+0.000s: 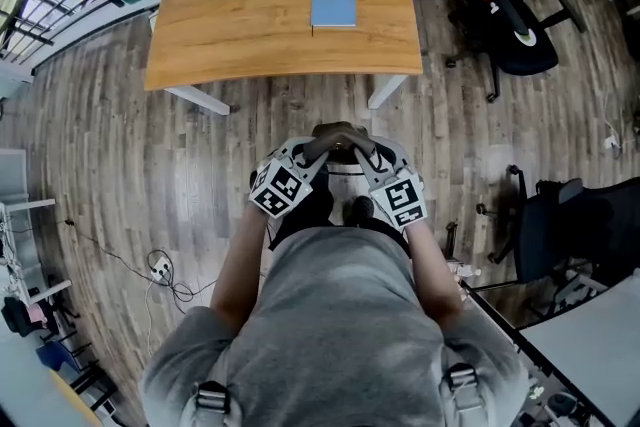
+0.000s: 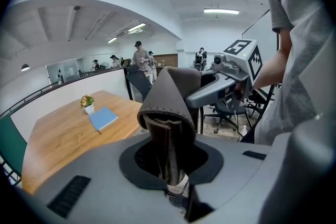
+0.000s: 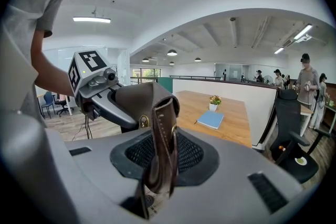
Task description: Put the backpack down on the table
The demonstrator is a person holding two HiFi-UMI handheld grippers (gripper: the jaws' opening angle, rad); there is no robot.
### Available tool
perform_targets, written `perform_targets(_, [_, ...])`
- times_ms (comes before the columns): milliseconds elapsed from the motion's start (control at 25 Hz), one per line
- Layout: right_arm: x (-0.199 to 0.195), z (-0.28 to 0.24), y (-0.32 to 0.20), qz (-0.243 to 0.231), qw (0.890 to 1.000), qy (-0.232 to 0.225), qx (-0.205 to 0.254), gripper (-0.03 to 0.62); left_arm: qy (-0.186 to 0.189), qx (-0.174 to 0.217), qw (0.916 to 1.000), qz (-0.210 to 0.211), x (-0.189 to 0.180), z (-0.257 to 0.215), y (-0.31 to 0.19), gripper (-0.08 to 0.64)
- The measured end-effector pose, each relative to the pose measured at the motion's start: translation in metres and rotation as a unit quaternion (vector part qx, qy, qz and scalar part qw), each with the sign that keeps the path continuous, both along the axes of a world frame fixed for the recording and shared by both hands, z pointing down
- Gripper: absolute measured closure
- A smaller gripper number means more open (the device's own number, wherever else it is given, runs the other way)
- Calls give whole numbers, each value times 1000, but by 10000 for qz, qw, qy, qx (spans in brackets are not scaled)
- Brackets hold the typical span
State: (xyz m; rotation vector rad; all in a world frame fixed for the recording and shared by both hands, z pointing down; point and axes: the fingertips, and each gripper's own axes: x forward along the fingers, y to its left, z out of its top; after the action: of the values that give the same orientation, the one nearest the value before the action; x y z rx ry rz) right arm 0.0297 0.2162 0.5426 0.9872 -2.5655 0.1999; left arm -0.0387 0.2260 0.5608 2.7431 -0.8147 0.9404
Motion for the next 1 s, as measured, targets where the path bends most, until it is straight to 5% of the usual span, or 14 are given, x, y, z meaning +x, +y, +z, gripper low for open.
perform_targets(1000, [-15,-5,-86,625,9980,113,61,497,92,44,9981,600,-16,-3,-95,497])
